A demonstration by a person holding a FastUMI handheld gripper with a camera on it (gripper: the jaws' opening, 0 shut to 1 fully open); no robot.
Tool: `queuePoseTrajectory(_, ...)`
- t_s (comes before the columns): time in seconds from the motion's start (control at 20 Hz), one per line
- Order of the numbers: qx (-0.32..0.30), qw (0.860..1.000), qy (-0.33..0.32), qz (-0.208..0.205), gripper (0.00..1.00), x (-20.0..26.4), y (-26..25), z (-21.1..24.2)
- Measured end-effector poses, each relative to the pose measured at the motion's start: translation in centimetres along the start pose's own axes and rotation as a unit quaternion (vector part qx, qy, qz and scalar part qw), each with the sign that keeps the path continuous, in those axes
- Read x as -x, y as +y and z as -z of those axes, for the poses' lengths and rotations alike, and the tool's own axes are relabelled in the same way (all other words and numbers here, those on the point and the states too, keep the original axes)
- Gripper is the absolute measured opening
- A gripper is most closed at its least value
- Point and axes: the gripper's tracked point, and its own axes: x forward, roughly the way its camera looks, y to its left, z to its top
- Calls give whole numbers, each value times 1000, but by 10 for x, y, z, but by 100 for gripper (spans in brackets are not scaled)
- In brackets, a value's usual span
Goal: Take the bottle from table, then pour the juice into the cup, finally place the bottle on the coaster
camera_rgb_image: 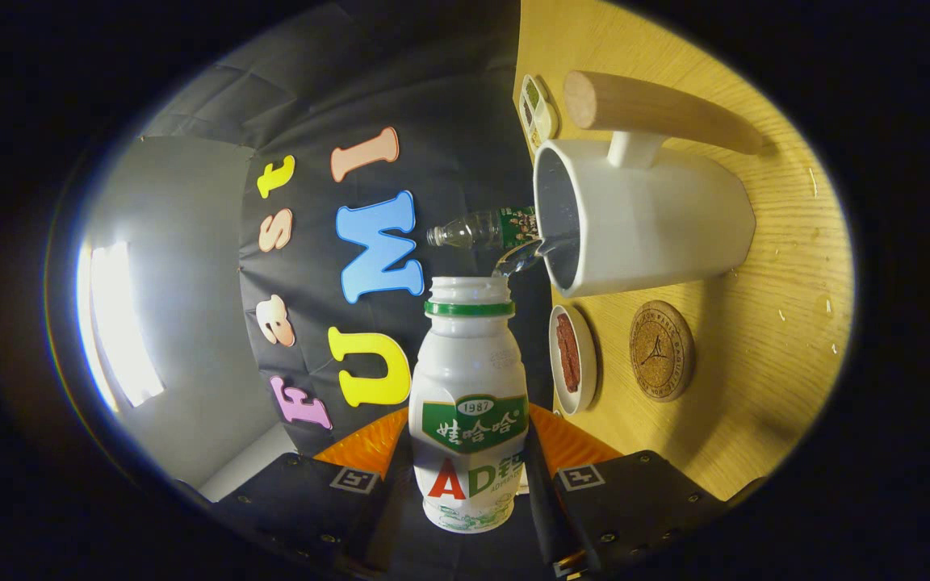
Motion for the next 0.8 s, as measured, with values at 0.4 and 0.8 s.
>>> queuePoseTrajectory(0.4, 0, 1000, -2, -3, 66, -3, 5, -2)
queuePoseTrajectory(0.8, 0, 1000, 0, -4, 65, -2, 5, -1)
